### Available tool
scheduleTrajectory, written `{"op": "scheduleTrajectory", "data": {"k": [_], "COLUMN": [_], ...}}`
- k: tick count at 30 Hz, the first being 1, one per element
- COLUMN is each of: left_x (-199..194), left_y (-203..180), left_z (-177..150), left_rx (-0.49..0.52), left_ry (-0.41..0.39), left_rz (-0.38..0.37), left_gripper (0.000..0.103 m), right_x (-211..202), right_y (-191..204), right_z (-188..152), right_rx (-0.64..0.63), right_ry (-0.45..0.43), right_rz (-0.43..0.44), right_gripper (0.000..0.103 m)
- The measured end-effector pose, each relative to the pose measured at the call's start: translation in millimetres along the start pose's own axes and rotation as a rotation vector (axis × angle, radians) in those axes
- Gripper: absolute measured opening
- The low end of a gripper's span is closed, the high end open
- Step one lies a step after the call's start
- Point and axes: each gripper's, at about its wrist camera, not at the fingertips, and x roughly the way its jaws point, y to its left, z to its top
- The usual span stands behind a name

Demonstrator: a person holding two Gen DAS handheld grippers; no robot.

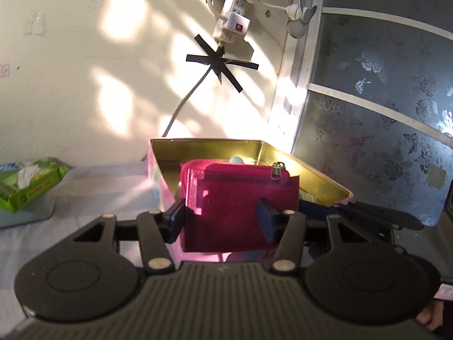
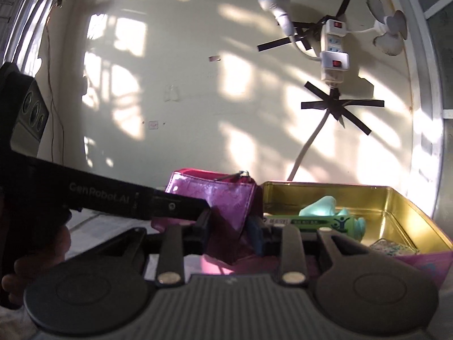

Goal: Organize objects

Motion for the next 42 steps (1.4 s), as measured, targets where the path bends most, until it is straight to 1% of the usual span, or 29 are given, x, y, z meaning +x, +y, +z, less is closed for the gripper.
{"op": "scheduleTrajectory", "data": {"k": [2,4,5,8,10,11,12,14,15,17,18,20,22,24,25,27,29,30,31,32,35,36,37,38,39,40,41,42], "left_x": [17.5,32.8,41.3,60.8,68.5,70.3,70.8,66.9,64.0,55.8,51.0,37.1,20.2,1.4,-7.3,-20.9,-29.0,-34.5,-41.1,-50.1,-77.8,-84.5,-89.0,-94.0,-98.7,-99.3,-96.9,-94.9], "left_y": [-3.7,-5.9,-5.5,-1.4,0.2,1.3,1.8,0.9,-0.4,-2.6,-3.2,-0.3,7.3,21.4,31.4,55.4,85.4,100.4,117.0,131.4,166.7,177.9,190.8,203.4,211.6,215.0,216.1,216.1], "left_z": [6.6,9.6,10.3,8.9,5.4,3.3,1.6,-0.3,0.1,-0.6,-1.1,-2.6,-6.0,-11.5,-15.3,-23.6,-32.3,-35.5,-37.5,-39.9,-51.8,-58.0,-61.1,-60.1,-60.2,-59.1,-57.2,-55.7], "left_rx": [-0.003,0.001,-0.002,-0.024,-0.033,-0.043,-0.051,-0.062,-0.064,-0.058,-0.048,-0.039,-0.027,-0.027,-0.032,-0.042,-0.066,-0.083,-0.099,-0.106,-0.091,-0.109,-0.17,-0.26,-0.315,-0.331,-0.331,-0.327], "left_ry": [0.013,0.025,0.042,0.088,0.107,0.109,0.109,0.084,0.076,0.049,0.035,0.001,-0.031,-0.061,-0.075,-0.082,-0.074,-0.061,-0.052,-0.064,-0.136,-0.141,-0.122,-0.108,-0.129,-0.131,-0.123,-0.115], "left_rz": [-0.006,0.001,0.007,0.037,0.072,0.071,0.069,0.077,0.077,0.085,0.089,0.101,0.131,0.171,0.201,0.285,0.383,0.432,0.488,0.548,0.769,0.832,0.866,0.849,0.814,0.815,0.831,0.828], "left_gripper": [0.056,0.056,0.056,0.058,0.059,0.059,0.059,0.062,0.065,0.068,0.069,0.071,0.071,0.072,0.074,0.075,0.075,0.075,0.075,0.075,0.075,0.075,0.074,0.074,0.074,0.074,0.074,0.074], "right_x": [11.5,24.1,30.6,51.7,67.8,76.5,81.9,94.3,99.5,102.8,100.0,87.8,72.2,62.3,57.5,51.6,50.8,52.4,57.3,63.2,96.6,113.7,129.0,142.9,159.6,173.0,188.8,200.5], "right_y": [-13.0,-24.1,-29.1,-39.4,-44.2,-46.2,-46.9,-48.7,-50.2,-53.9,-57.1,-59.7,-52.9,-45.6,-40.5,-27.4,-8.2,3.2,19.4,31.9,70.3,83.6,95.8,106.3,118.5,125.3,131.5,134.7], "right_z": [4.3,5.9,5.7,-0.3,-4.6,-8.0,-9.7,-8.2,-8.3,-11.2,-12.2,-12.1,-10.5,-8.3,-4.6,3.1,11.7,15.6,20.4,23.6,30.0,29.2,27.3,25.3,22.3,20.8,19.2,18.0], "right_rx": [0.015,0.018,0.025,0.048,0.07,0.081,0.077,0.072,0.067,0.052,0.069,0.113,0.089,0.068,0.065,0.048,0.012,-0.008,-0.033,-0.046,-0.032,-0.024,-0.021,-0.016,-0.001,0.022,0.072,0.123], "right_ry": [0.002,0.001,0.013,0.061,0.125,0.154,0.156,0.184,0.191,0.167,0.153,0.093,0.009,-0.049,-0.072,-0.104,-0.117,-0.117,-0.111,-0.107,-0.054,-0.026,0.006,0.037,0.079,0.117,0.167,0.203], "right_rz": [-0.043,-0.071,-0.079,-0.108,-0.123,-0.133,-0.144,-0.184,-0.218,-0.29,-0.29,-0.252,-0.253,-0.247,-0.232,-0.184,-0.12,-0.086,-0.048,-0.019,0.079,0.112,0.142,0.159,0.18,0.201,0.238,0.266], "right_gripper": [0.026,0.026,0.026,0.025,0.024,0.023,0.023,0.023,0.025,0.032,0.036,0.037,0.042,0.042,0.042,0.042,0.046,0.05,0.052,0.052,0.054,0.057,0.059,0.059,0.059,0.059,0.058,0.058]}}
